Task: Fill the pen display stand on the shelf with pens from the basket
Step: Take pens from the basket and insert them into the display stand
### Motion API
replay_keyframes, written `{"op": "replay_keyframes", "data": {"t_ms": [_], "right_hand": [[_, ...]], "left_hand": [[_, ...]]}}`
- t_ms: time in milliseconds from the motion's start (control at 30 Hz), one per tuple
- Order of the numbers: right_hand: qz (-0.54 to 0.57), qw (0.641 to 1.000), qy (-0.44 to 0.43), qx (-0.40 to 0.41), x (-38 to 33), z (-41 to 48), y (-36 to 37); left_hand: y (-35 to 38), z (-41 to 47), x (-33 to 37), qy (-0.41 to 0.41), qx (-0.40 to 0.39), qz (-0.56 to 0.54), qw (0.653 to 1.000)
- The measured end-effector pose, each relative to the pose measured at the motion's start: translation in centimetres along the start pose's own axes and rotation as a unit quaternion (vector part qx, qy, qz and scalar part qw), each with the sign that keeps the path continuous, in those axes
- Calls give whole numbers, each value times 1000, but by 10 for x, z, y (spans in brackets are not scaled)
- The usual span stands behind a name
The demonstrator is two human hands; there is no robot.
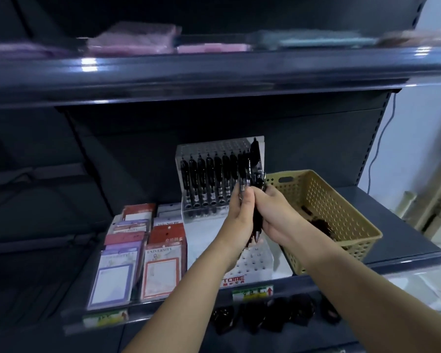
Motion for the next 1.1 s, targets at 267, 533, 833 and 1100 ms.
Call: {"op": "replay_keyframes", "data": {"t_ms": [267, 533, 833, 1100], "right_hand": [[36, 999, -30, 23, 23, -22, 13], [-109, 992, -50, 29, 34, -40, 31], [-416, 902, -102, 53, 36, -45, 79], [-599, 773, -167, 122, 44, -51, 109]], "left_hand": [[-14, -16, 9, -17, -65, 6, 998], [-19, -34, 7, -94, 6, -164, 982], [-56, -47, -6, -125, 135, -350, 918], [-88, -62, -12, -118, 127, -381, 908]]}}
Point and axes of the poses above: each hand's wrist, its own z-axis towards the middle knuckle, its own y-axis out of the palm, x = y × z, the point moved 1 cm from there along z, towards the middle knuckle, and after that the axes turned 15 degrees about y, right-handed, at the moved point
